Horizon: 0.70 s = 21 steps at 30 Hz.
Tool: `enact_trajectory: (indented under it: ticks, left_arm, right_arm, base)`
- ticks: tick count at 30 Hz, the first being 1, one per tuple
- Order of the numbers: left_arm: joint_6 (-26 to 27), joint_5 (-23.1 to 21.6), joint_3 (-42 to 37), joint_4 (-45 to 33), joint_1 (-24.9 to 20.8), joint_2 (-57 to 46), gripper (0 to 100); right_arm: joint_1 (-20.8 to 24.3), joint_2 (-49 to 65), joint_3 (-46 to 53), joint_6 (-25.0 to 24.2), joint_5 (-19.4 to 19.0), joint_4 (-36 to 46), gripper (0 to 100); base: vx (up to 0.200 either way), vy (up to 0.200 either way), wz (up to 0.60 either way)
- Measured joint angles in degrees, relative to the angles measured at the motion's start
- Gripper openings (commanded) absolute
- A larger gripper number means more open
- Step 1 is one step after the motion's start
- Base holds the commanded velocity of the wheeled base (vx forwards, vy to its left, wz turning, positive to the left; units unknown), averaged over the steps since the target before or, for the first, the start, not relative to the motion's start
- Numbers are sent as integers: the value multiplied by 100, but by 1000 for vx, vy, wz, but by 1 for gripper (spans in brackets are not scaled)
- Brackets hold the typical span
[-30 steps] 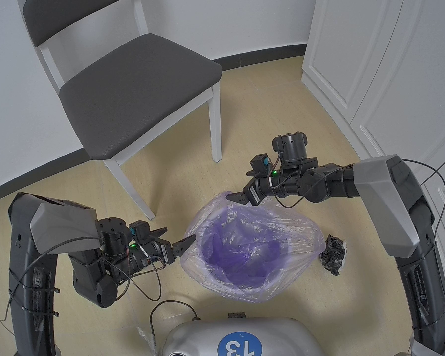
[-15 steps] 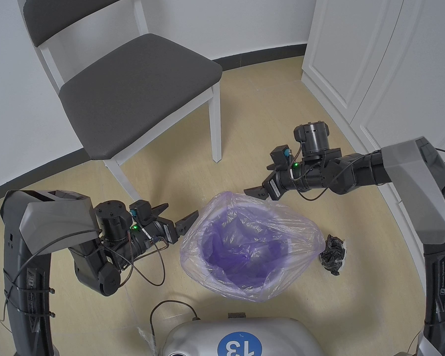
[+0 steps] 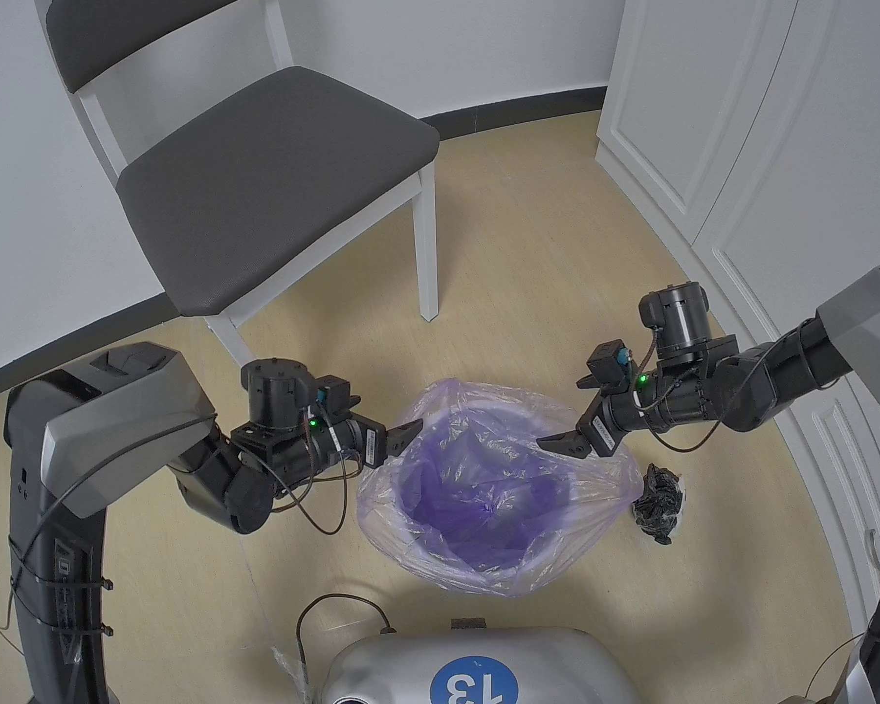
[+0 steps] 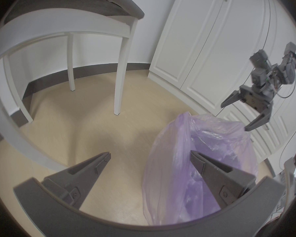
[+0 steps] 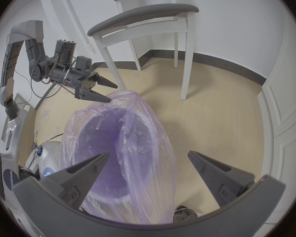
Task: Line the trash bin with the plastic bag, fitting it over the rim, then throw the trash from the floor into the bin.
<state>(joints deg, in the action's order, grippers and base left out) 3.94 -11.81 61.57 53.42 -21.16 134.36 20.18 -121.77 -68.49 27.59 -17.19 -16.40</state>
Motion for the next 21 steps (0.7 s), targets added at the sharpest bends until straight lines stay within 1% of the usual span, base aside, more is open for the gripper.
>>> enact_trajectory:
  ticks: [4,10,21]
  left_arm:
    - [218,401,523,-583,-135,15,100]
    - [332,635,989,-1280,-265,50,100]
    - [352,897,1530,-1716,-293,194,100]
  right_arm:
    - [-83,-13,247,57,11,-407,100]
    - [-224,-284,280,165,11,-640,100]
    - [-419,-797,-315,222,46,-664,100]
  base:
    - [0,0,0]
    - [0,0,0]
    - [0,0,0]
